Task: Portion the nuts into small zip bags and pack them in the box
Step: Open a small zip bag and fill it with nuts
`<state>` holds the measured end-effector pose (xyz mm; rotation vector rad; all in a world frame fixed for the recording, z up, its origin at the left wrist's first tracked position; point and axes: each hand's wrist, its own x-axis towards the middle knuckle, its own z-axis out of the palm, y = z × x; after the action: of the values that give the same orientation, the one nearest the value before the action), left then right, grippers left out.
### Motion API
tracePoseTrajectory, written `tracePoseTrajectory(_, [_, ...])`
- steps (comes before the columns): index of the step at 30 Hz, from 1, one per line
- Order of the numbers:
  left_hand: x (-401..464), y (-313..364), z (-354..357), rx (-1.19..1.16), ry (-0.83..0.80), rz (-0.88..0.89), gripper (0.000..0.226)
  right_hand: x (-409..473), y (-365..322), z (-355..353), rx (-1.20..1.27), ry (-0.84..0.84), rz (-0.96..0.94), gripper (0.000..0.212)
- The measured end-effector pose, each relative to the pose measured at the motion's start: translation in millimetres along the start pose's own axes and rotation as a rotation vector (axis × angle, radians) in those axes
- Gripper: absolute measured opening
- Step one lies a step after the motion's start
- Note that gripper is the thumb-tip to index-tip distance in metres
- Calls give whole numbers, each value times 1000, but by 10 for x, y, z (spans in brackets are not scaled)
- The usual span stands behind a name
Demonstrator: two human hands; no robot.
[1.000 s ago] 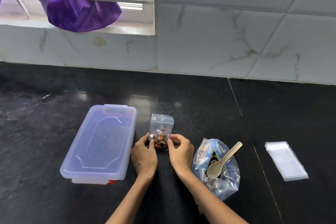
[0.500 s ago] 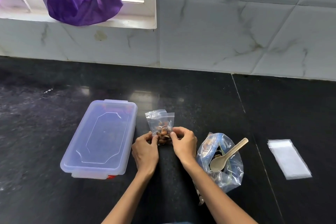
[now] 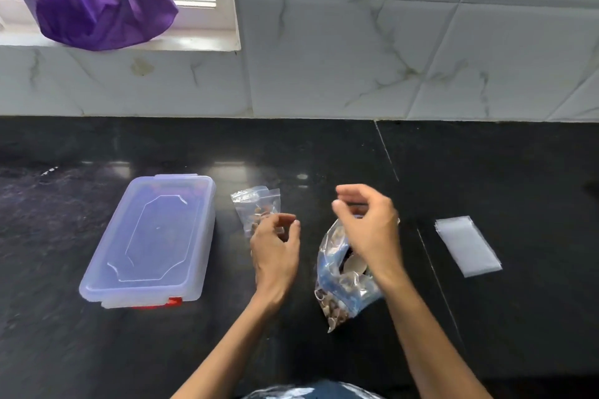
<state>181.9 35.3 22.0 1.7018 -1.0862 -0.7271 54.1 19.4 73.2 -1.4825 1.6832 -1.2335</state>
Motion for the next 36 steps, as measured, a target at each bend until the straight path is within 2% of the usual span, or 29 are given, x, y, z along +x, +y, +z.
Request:
tracePoseTrajectory(2, [-9, 49, 90, -10, -65, -19, 2, 50, 176, -305, -31, 57, 75, 18])
tracePoseTrajectory(4, [-5, 54, 174, -4, -135, -47, 3, 80, 439, -547, -89, 30, 260, 24])
tracePoseTrajectory(6, [3, 46, 248, 31, -217, -94, 19, 74, 693, -687, -145, -81, 476, 38])
tracePoseTrajectory(8, [-4, 26, 314, 58, -290, -151, 41, 41, 838, -744, -173, -204, 613, 53])
tracePoseTrajectory(11, [-76, 24, 394, 92, -323, -189, 49, -20, 822, -728, -79, -321, 710, 54])
tracePoseTrajectory(15, [-130, 20, 478, 199, -281, -213, 21, -34, 733, -654, 4, -351, 636, 27])
tracePoseTrajectory(17, [-93, 8, 463, 173, -248, -208, 21, 6, 701, -655, 2, -319, 556, 17])
tracePoseTrajectory(19, [-69, 26, 422, 104, -221, -191, 30, 68, 628, -678, 15, -307, 494, 11])
tracePoseTrajectory(26, [-124, 123, 431, 12, -156, -180, 43, 175, 486, -593, 64, -360, 431, 11])
tracePoseTrajectory(32, [-146, 259, 385, -30, -151, -86, 31, 181, 493, -627, 114, -326, 380, 12])
tracePoseTrajectory(36, [-111, 244, 438, 30, -163, -118, 32, 224, 553, -607, 89, -306, 409, 14])
